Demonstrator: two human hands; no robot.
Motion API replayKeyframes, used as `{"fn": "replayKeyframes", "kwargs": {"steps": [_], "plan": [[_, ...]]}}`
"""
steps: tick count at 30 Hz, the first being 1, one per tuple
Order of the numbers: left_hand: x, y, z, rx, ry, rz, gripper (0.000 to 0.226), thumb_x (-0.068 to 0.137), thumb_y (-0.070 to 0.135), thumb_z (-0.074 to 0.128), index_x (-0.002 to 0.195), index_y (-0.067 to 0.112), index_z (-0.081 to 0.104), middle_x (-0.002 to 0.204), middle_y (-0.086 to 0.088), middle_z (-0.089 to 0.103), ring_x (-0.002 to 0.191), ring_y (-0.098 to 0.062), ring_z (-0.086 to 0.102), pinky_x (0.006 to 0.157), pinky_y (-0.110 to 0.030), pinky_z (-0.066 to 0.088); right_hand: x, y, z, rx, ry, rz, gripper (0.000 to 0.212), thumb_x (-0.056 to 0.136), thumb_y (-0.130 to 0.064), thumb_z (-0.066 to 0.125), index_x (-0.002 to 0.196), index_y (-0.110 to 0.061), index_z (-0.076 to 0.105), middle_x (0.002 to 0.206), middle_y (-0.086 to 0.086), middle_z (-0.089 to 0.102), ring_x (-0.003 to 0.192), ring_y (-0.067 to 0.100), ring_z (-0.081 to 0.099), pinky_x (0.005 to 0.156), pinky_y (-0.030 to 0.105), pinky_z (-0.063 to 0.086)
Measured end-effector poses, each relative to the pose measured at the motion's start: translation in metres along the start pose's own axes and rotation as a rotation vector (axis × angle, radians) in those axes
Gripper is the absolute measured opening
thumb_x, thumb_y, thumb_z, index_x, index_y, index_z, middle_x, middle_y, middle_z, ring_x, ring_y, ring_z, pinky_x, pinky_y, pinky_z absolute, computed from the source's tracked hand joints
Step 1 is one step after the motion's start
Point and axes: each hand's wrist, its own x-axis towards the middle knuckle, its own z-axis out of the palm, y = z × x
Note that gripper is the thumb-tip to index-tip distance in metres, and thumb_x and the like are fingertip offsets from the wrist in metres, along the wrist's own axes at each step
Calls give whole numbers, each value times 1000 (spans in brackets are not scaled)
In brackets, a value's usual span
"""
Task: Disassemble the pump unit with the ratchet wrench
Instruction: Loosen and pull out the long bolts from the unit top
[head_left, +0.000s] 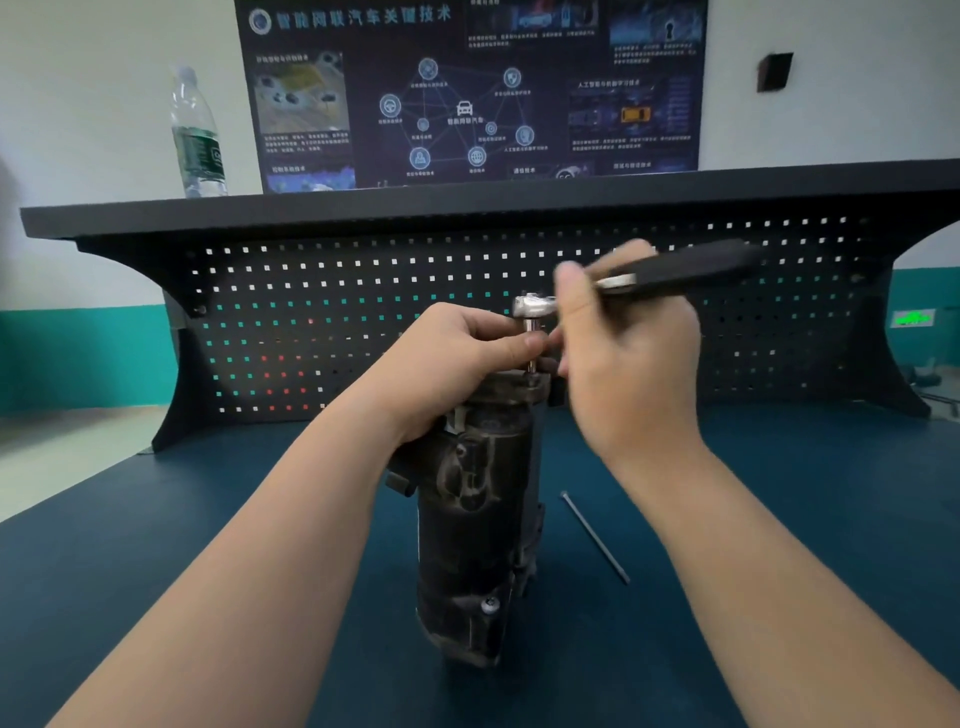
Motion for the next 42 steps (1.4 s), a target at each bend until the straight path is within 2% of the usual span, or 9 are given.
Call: {"fn": "replayKeyframes", "kwargs": {"steps": [3,8,11,19,25,27,29,35,42], "plan": [[-2,0,0,-12,-6,15,21,65,39,72,76,22,78,72,2,72,67,-8,64,66,-21,53,1,0,0,-203,-89,-145,24,92,-23,54,70,-15,51,58,-7,56,53,8,54,54,18,41],[-2,-1,-1,-19,-26,-37,16,86,24,69,92,11,76,96,-13,74,82,-14,66,75,-23,54,17,6,-8,751,98,861,26,93,-12,48,68,-6,54,48,2,48,36,10,39,37,17,27],[-2,1,-1,6,-8,-32,9,83,26,72,83,19,78,86,-3,75,78,-9,68,74,-20,53,17,13,-9,958,122,1054,23,92,-13,44,71,-4,52,52,2,44,38,8,35,35,17,26],[1,-1,2,50,24,-19,16,82,24,72,79,9,75,71,-2,70,66,-10,64,64,-23,53,-3,3,0,-200,-75,-156,20,92,-20,53,74,-11,55,58,-3,56,55,13,54,56,27,45],[-2,-2,-1,-41,-38,-16,11,86,25,68,90,20,77,93,-4,76,85,-11,69,81,-25,54,19,8,-10,797,130,960,26,92,-11,46,67,-5,54,48,3,46,35,9,37,36,16,25],[-2,0,1,-37,-32,-9,8,84,24,70,84,23,78,87,1,76,80,-6,69,73,-17,54,21,14,-14,889,109,1081,23,91,-13,43,71,-5,52,50,2,43,36,7,34,34,16,23],[-1,1,4,-7,-9,-3,9,85,23,70,82,21,78,84,-1,76,76,-6,68,70,-18,54,18,15,-11,826,149,960,25,92,-12,45,68,-6,52,47,0,45,34,8,34,34,16,24],[0,1,5,98,32,19,17,86,31,67,72,27,76,71,2,71,68,-12,63,66,-30,50,0,6,-3,-268,-116,-225,24,92,-24,53,74,-8,54,58,-1,58,53,14,52,53,25,41],[-1,1,-6,-9,-84,-35,12,84,32,69,91,29,78,93,2,76,88,-9,70,79,-23,53,16,12,-7,879,126,984,27,95,-13,46,71,-4,54,46,1,48,36,8,40,35,16,28]]}}
